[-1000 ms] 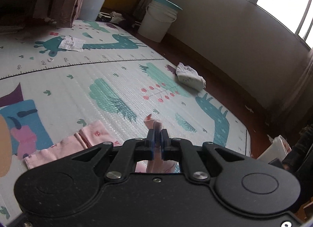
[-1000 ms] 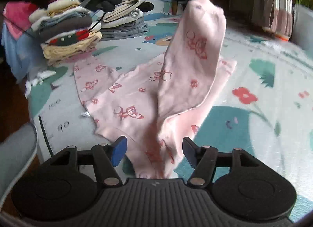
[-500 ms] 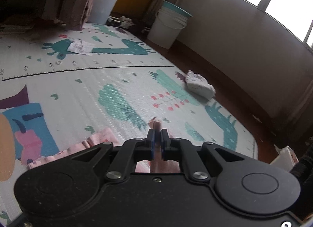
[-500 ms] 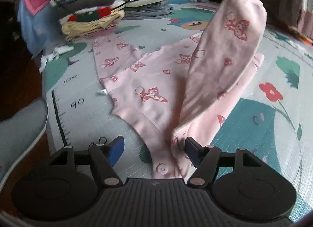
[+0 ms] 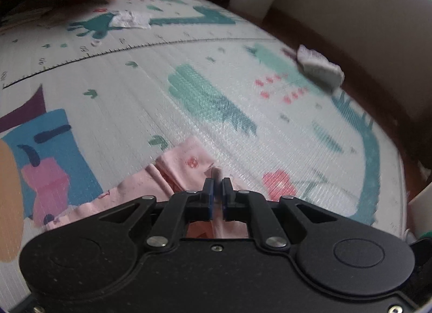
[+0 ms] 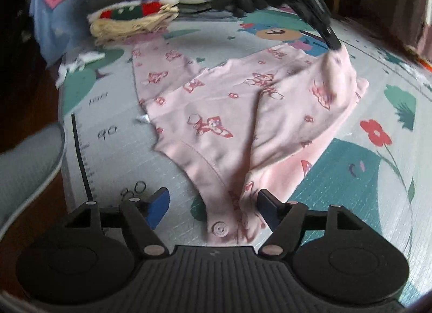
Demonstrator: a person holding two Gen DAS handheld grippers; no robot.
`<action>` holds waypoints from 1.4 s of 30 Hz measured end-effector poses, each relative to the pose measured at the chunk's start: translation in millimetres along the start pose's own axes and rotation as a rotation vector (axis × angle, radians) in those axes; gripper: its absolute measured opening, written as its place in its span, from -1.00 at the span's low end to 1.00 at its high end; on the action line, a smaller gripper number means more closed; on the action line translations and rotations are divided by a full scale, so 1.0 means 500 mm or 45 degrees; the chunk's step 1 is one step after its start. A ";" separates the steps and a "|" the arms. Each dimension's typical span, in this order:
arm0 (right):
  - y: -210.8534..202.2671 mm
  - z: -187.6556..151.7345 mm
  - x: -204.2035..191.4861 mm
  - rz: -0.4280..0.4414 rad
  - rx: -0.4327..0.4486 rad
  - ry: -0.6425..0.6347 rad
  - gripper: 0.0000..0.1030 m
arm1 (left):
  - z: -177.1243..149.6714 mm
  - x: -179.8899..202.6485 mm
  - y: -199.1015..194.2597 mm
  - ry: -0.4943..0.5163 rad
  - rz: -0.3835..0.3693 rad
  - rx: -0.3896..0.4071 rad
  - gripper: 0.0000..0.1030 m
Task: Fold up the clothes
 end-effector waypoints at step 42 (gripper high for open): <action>0.023 0.034 0.108 0.076 0.107 0.293 -0.30 | -0.006 0.011 0.044 0.052 0.210 -0.049 -0.54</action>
Point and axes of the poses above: each gripper's, at about its wrist camera, not at the fingertips, and y roughly the way its jaws point, x to its right, z to its top, the point moved 10 cm from there along y, roughly the way its jaws point, and after that the axes turned 6 degrees about -x, right-handed, at the moved point
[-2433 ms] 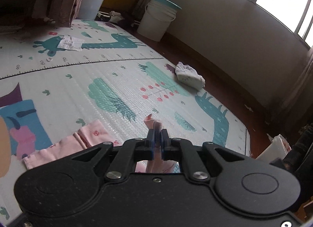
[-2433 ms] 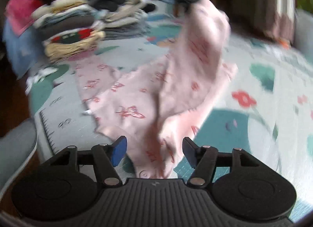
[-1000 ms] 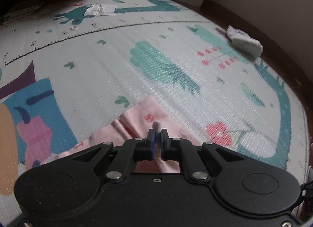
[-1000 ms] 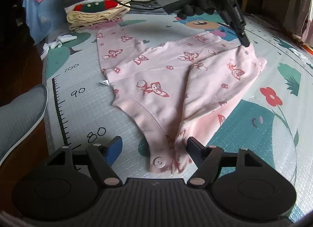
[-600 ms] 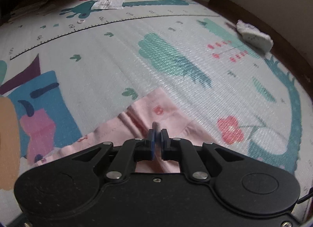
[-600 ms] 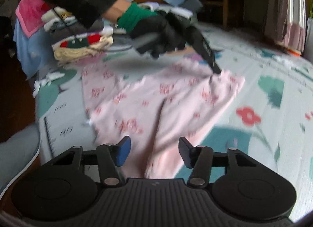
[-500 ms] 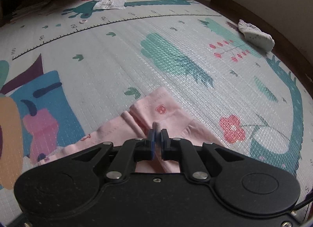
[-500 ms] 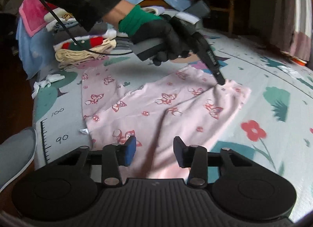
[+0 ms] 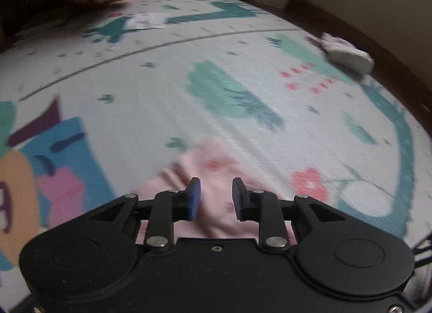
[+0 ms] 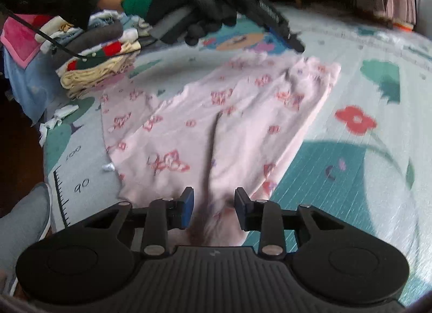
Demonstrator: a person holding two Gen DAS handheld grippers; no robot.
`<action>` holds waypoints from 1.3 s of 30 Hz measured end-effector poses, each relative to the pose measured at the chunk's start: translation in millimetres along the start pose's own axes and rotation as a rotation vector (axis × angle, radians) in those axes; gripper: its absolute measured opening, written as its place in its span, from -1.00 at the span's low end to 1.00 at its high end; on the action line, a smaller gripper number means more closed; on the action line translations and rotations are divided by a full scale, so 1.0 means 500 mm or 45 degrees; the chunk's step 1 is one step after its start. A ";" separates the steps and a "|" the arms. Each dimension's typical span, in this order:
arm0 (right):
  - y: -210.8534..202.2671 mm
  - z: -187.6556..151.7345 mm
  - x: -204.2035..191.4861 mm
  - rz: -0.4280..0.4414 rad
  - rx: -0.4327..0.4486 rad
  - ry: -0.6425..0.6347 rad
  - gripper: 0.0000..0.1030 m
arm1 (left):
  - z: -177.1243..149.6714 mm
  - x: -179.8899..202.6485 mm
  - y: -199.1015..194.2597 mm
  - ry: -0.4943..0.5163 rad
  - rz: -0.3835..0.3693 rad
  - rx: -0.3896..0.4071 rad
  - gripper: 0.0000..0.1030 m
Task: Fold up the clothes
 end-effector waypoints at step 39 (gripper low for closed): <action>0.135 0.102 -0.377 -0.233 -0.218 -0.818 -0.15 | -0.238 -0.269 -0.197 -0.764 0.100 0.152 -0.19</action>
Point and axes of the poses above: each gripper's, at about its wrist camera, not at the fingertips, and y roughly the way its jaws point, x to its right, z to its top, the point moved 10 cm from there along y, roughly the way its jaws point, and after that the axes turned 6 degrees about -x, right-handed, at the moved point
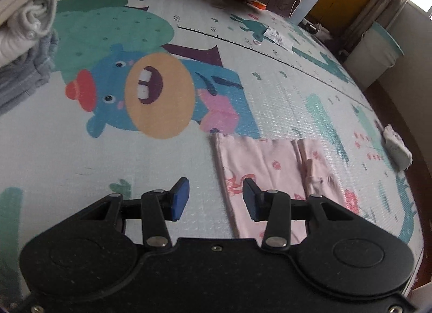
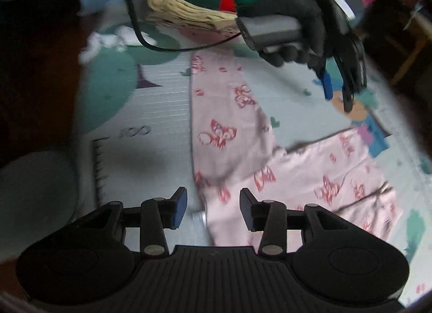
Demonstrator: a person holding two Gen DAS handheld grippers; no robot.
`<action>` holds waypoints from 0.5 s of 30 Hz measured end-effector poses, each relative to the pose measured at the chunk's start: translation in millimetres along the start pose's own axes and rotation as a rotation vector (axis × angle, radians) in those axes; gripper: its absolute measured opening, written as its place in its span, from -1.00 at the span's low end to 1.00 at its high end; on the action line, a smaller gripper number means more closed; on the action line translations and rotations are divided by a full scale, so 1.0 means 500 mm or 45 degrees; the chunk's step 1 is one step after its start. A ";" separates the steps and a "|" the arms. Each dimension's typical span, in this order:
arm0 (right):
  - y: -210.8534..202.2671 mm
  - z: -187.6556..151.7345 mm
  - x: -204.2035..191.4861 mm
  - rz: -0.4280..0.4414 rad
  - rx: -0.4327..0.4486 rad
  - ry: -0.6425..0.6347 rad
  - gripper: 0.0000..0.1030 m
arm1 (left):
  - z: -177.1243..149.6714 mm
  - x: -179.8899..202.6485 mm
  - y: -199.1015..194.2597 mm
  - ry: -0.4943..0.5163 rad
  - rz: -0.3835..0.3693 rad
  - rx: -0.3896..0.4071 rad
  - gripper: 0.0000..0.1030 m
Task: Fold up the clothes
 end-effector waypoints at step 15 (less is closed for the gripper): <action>0.054 0.014 -0.003 0.060 -0.111 -0.046 -0.42 | 0.008 0.027 0.031 -0.038 -0.055 -0.002 -0.19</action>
Point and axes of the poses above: each gripper's, at about its wrist camera, not at the fingertips, and y roughly the way its jaws point, x to its right, z to its top, the point moved 10 cm from there along y, roughly the way its jaws point, and after that the axes turned 6 degrees about -x, right-handed, at the moved point
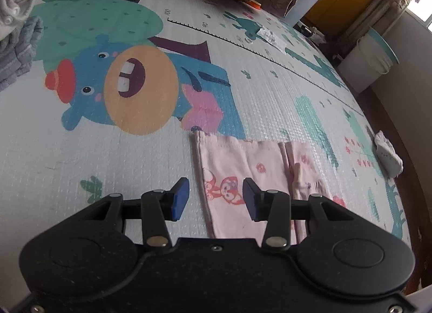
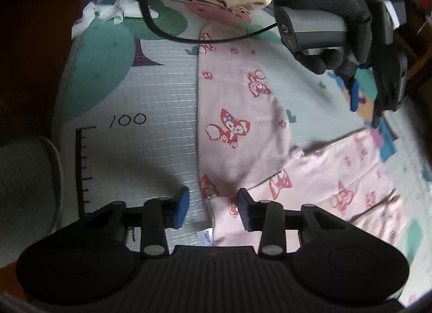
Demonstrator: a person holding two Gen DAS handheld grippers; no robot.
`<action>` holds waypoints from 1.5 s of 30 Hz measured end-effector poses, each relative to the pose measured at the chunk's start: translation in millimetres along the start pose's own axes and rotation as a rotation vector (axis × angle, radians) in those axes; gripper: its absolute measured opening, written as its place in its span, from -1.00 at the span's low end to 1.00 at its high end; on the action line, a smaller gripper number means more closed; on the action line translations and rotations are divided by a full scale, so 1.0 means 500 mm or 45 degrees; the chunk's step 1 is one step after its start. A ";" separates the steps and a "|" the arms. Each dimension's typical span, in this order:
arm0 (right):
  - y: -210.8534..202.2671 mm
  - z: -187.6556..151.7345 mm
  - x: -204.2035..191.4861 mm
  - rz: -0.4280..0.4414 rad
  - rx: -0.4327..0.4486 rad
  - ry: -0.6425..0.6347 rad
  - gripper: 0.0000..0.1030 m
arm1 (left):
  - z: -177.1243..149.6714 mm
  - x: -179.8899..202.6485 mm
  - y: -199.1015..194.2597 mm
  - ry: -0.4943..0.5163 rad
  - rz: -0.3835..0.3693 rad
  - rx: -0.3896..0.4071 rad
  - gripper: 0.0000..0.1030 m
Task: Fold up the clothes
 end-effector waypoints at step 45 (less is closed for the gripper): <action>-0.061 -0.219 0.156 0.164 0.371 1.692 -0.86 | 0.073 0.176 0.168 -0.010 0.159 -0.041 -1.00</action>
Point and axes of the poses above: each gripper's, at about its wrist camera, not at the fingertips, and y roughly the way its jaws point, x to its right, z to its top, the point moved 10 cm from there along y, roughly the way its jaws point, and after that the axes turned 6 degrees about -x, right-handed, at the moved point
